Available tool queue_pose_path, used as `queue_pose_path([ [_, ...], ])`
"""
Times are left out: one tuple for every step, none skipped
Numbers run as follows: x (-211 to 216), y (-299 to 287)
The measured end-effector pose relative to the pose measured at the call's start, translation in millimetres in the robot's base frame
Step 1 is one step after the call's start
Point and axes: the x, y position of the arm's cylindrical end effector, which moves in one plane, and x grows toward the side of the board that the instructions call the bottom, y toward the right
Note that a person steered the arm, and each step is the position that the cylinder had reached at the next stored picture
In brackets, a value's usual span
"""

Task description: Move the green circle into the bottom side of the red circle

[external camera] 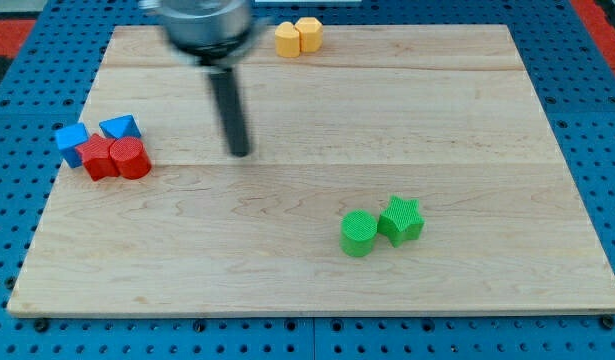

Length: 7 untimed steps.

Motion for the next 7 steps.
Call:
queue_pose_path([
  [9,136],
  [80,222],
  [135,192],
  [138,84],
  [125,12],
  [122,-46],
  [122,-77],
])
